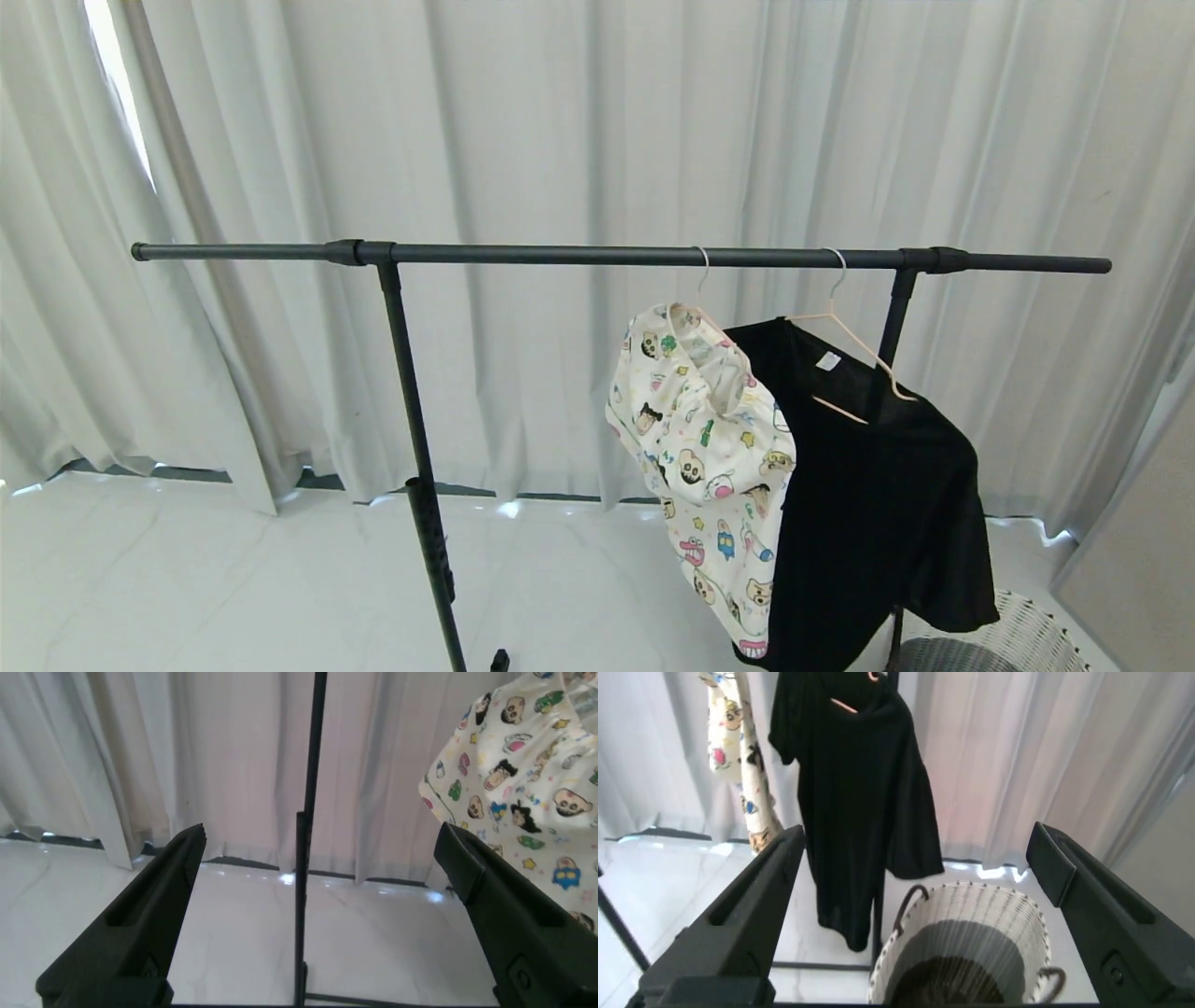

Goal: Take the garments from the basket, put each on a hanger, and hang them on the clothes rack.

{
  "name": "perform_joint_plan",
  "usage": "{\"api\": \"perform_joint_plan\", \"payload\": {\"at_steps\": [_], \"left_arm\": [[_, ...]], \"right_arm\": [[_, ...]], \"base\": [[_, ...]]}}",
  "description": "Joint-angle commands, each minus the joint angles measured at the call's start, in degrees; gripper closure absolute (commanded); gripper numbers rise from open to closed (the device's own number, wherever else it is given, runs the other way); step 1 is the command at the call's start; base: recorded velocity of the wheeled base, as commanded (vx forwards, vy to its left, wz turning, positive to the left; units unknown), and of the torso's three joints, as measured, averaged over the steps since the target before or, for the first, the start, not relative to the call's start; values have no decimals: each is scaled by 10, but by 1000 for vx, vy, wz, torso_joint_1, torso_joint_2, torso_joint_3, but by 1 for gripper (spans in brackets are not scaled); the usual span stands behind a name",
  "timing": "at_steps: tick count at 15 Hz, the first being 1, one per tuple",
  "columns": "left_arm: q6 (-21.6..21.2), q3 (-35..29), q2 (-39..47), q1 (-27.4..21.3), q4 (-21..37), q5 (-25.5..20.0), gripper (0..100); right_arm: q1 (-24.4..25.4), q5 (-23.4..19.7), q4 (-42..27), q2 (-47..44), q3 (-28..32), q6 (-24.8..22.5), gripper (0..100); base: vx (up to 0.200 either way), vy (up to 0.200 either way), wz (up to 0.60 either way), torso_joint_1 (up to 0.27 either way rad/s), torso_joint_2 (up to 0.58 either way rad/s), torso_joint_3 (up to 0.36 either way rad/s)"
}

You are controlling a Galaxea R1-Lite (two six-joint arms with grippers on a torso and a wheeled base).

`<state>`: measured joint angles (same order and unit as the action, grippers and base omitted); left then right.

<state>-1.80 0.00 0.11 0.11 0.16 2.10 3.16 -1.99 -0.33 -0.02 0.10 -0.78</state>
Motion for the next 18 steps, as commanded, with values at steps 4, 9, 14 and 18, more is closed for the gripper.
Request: {"api": "perform_joint_plan", "payload": {"at_steps": [4,9,14,18], "left_arm": [[-2,0,0,1,0,0,0],[15,0,-1,0,0,0,0],[22,0,-1,1,0,3,0],[22,0,-1,0,0,3,0]], "right_arm": [[0,0,0,0,0,-1,0],[0,0,0,0,0,0,0],[0,0,0,0,0,1,0],[0,0,0,0,0,0,0]], "base": [[-200,0,0,4,4,0],[-120,0,0,2,0,0],[0,0,0,-10,22,14],[0,0,0,-184,411,222]]}}
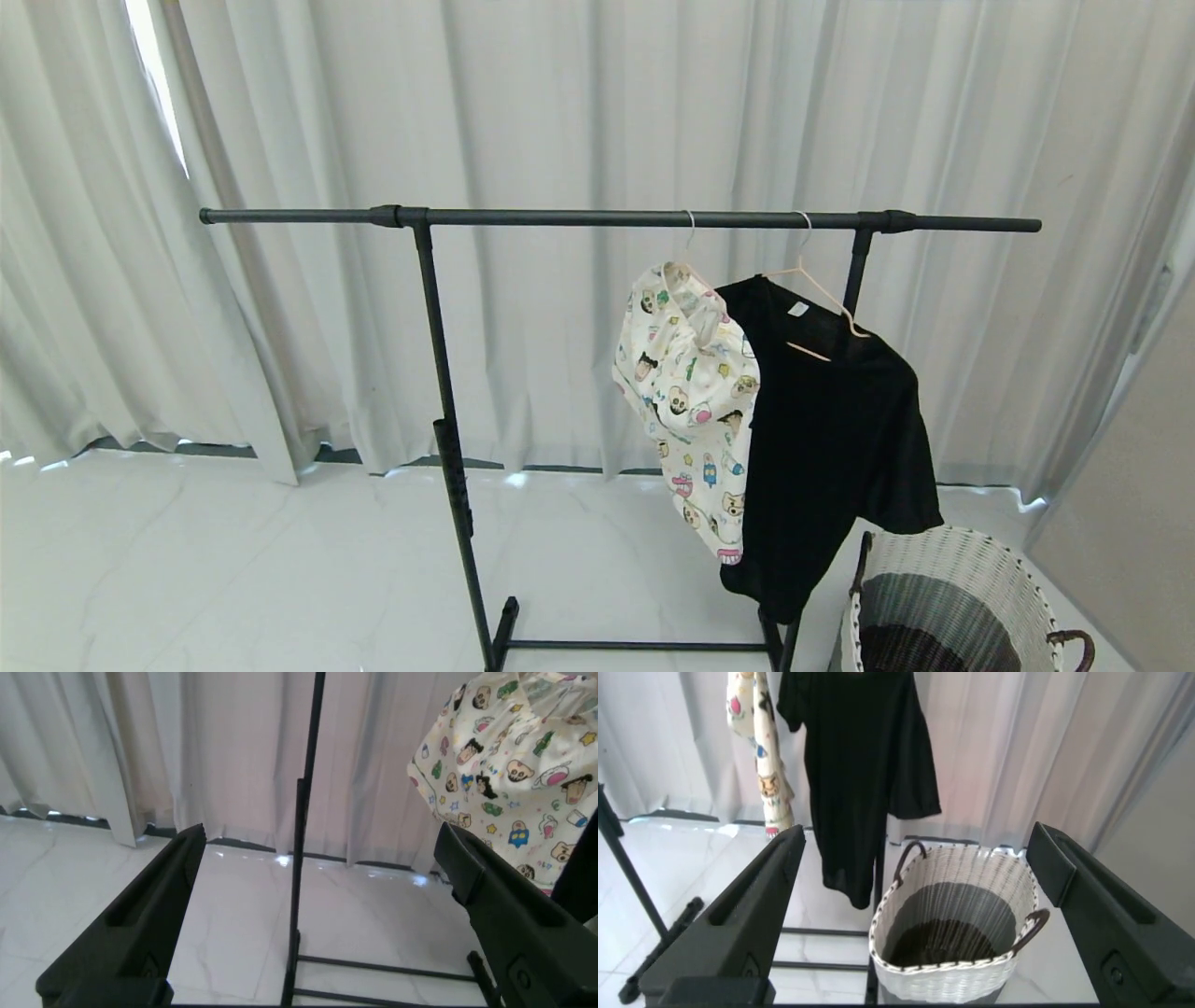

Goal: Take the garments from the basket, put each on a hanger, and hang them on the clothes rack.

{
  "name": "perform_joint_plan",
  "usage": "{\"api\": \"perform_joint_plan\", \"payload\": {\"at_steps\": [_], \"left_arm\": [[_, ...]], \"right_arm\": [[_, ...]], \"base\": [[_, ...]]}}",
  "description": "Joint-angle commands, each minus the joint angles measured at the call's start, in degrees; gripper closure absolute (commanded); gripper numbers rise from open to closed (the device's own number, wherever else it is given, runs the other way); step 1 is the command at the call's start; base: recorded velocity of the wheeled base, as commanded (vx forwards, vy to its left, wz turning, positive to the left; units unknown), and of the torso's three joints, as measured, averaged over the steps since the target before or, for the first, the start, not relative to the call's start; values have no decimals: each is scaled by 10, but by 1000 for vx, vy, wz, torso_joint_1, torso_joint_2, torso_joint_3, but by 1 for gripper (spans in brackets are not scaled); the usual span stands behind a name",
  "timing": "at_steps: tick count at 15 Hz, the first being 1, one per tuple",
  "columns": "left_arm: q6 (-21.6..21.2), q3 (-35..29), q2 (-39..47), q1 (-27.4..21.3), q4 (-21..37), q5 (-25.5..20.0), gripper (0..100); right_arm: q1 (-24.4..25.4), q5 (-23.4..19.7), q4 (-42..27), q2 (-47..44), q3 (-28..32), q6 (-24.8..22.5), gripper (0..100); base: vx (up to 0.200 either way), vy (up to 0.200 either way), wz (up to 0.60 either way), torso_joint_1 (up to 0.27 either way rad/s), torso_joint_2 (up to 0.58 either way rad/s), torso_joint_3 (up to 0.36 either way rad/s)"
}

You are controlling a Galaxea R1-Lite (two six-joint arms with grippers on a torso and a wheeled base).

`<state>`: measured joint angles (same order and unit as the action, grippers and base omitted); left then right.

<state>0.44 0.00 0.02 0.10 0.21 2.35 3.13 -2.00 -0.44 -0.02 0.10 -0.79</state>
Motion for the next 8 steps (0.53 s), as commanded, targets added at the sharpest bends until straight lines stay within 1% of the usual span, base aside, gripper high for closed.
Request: {"api": "perform_joint_plan", "payload": {"at_steps": [1,8], "left_arm": [[0,0,0,0,0,0,0],[0,0,0,1,0,0,0]], "right_arm": [[0,0,0,0,0,-1,0],[0,0,0,0,0,-1,0]], "base": [[0,0,0,-222,491,276],[0,0,0,-208,493,284]]}}
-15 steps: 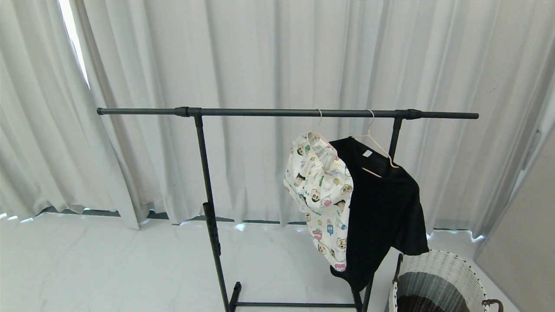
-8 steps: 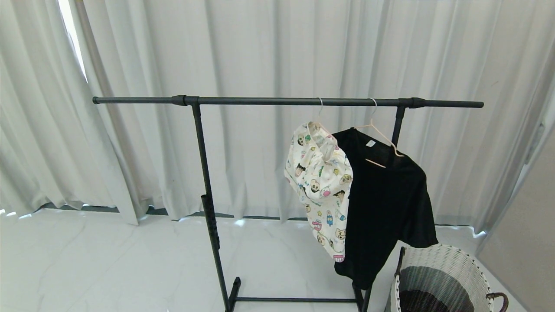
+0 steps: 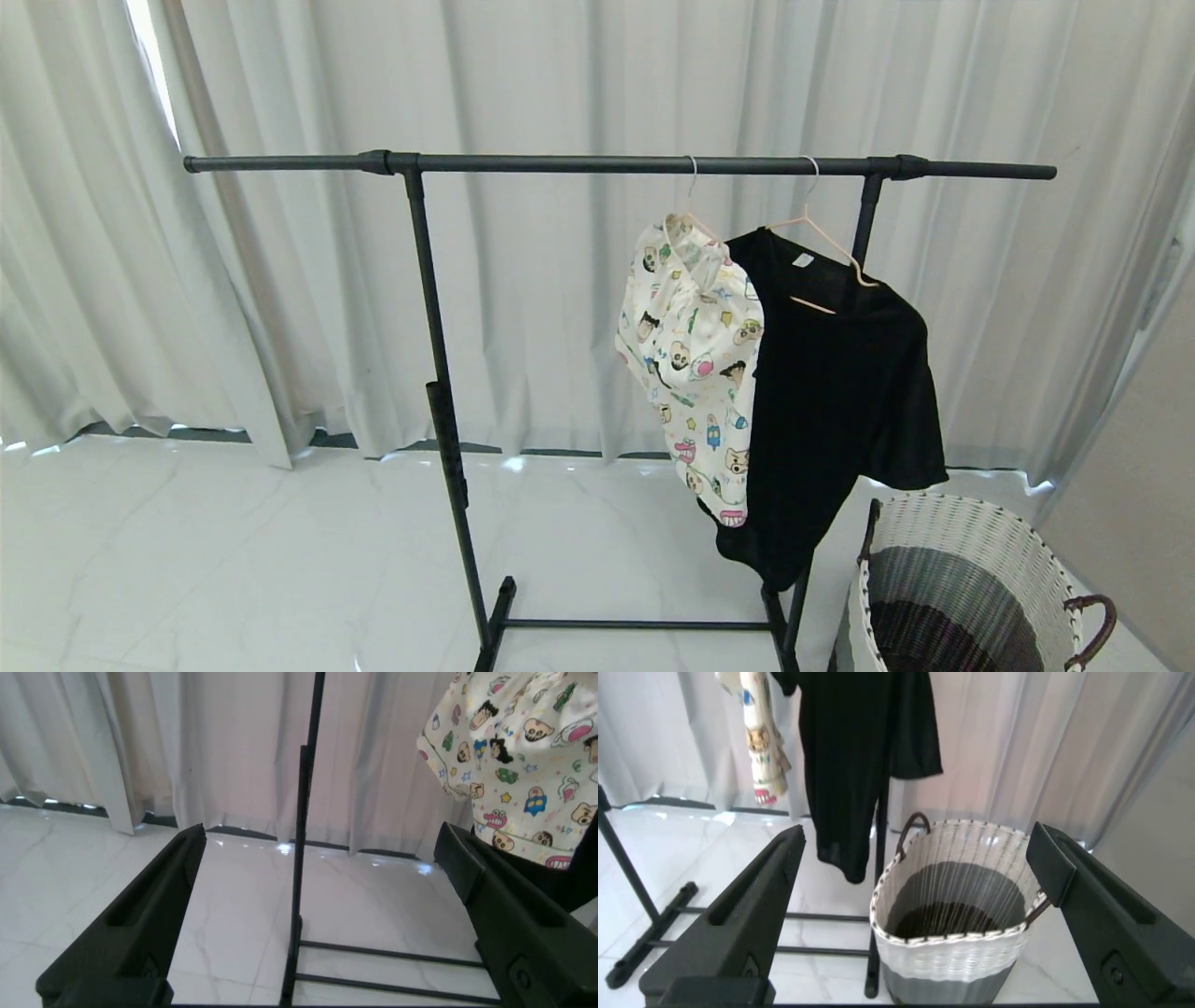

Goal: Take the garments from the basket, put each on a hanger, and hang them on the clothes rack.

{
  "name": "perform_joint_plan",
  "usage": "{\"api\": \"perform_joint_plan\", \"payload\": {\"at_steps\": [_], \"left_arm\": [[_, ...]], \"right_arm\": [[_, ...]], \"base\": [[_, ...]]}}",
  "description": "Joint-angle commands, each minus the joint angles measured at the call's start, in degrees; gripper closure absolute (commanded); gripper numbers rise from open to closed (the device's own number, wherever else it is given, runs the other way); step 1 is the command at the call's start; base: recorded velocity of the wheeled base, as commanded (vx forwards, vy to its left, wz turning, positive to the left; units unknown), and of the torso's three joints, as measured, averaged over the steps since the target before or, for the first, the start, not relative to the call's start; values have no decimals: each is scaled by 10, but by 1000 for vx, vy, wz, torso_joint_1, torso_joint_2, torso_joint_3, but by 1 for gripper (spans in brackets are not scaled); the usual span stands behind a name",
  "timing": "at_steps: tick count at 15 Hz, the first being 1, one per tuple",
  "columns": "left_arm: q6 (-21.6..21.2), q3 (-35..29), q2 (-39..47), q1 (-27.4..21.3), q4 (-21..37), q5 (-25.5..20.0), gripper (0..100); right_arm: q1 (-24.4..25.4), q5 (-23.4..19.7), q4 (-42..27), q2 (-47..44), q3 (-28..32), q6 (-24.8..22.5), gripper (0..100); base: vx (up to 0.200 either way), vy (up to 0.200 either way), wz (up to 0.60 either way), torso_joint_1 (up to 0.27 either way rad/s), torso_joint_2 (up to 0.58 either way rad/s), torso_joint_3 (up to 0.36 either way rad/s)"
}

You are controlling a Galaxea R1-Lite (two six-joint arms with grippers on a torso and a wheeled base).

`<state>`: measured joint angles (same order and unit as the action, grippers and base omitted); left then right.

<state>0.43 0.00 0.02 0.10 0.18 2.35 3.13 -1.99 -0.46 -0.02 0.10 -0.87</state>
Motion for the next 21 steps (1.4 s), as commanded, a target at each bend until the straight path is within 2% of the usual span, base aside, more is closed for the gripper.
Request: {"api": "perform_joint_plan", "payload": {"at_steps": [1,10,21], "left_arm": [[0,0,0,1,0,0,0],[0,0,0,0,0,0,0],[0,0,0,0,0,0,0]], "right_arm": [[0,0,1,0,0,0,0],[0,0,0,0,0,0,0],[0,0,0,0,0,4,0]], "base": [[0,0,0,-188,471,276],[0,0,0,-162,461,294],[0,0,0,-17,43,27]]}}
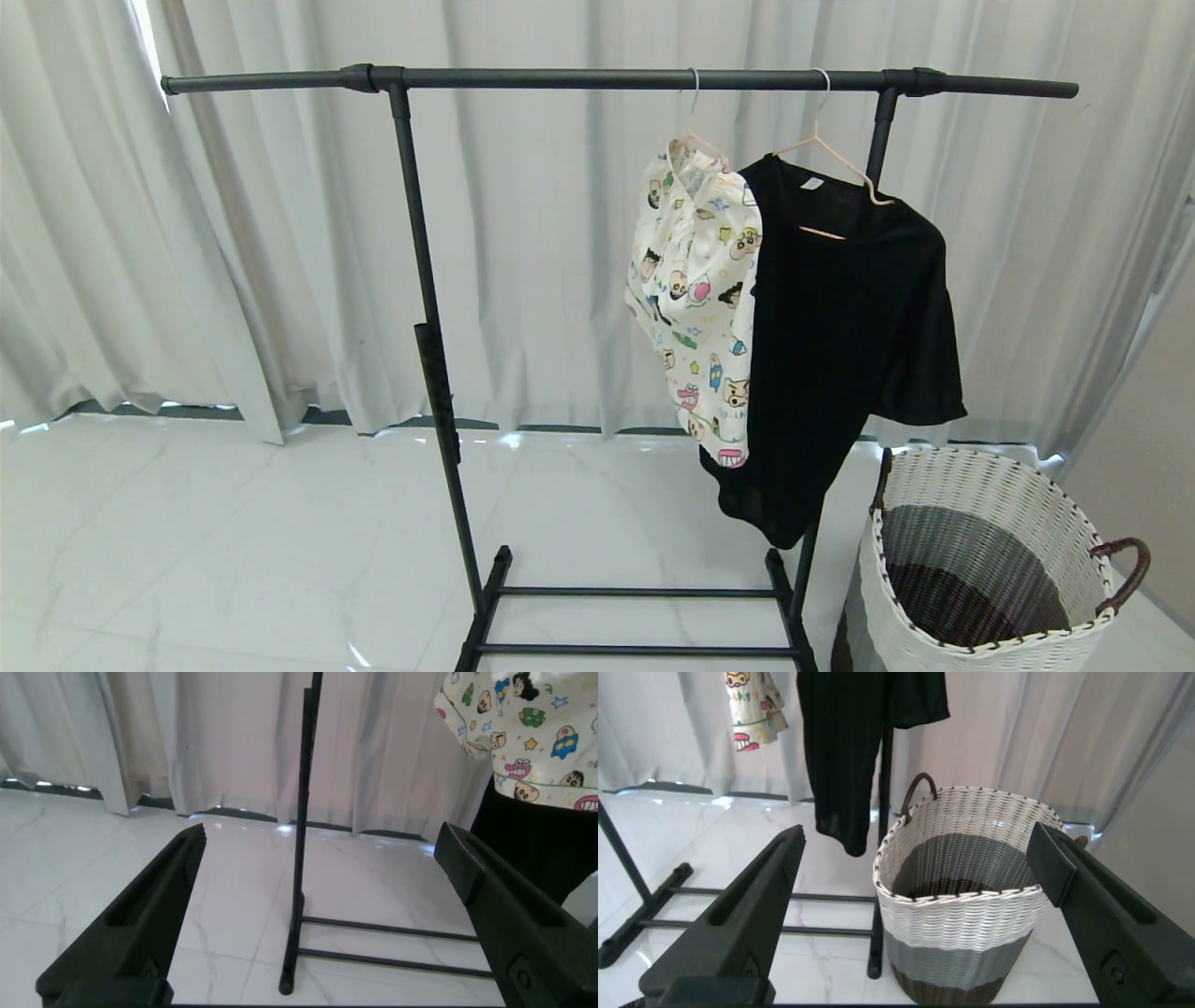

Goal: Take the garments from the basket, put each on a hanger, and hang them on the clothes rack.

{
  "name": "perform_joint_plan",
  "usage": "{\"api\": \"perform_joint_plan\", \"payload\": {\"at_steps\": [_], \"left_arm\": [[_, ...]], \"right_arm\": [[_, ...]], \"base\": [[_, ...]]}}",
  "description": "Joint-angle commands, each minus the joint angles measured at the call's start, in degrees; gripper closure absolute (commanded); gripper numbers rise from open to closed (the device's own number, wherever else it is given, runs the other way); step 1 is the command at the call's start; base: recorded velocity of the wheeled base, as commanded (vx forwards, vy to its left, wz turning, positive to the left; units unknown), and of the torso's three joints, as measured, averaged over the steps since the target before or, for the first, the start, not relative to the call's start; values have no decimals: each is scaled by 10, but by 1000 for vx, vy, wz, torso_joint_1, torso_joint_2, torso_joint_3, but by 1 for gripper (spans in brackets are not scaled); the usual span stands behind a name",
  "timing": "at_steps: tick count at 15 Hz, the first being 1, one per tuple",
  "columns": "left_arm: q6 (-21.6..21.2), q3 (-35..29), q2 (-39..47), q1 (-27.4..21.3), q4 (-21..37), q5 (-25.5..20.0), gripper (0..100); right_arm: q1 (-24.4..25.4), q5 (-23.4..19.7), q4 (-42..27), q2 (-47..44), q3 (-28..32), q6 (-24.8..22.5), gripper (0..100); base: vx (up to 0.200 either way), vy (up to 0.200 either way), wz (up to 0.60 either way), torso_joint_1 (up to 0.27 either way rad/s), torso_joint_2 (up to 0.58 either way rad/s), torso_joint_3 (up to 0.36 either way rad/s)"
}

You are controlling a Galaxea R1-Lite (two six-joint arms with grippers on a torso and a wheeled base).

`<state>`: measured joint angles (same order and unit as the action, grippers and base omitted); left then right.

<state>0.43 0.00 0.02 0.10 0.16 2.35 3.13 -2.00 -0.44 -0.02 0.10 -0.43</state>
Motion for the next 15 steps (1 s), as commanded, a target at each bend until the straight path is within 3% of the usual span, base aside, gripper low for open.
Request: {"api": "perform_joint_plan", "payload": {"at_steps": [1,15], "left_arm": [[0,0,0,1,0,0,0],[0,0,0,0,0,0,0]], "right_arm": [[0,0,0,0,0,0,0],[0,0,0,0,0,0,0]], "base": [[0,0,0,0,0,0],[0,0,0,0,0,0]]}}
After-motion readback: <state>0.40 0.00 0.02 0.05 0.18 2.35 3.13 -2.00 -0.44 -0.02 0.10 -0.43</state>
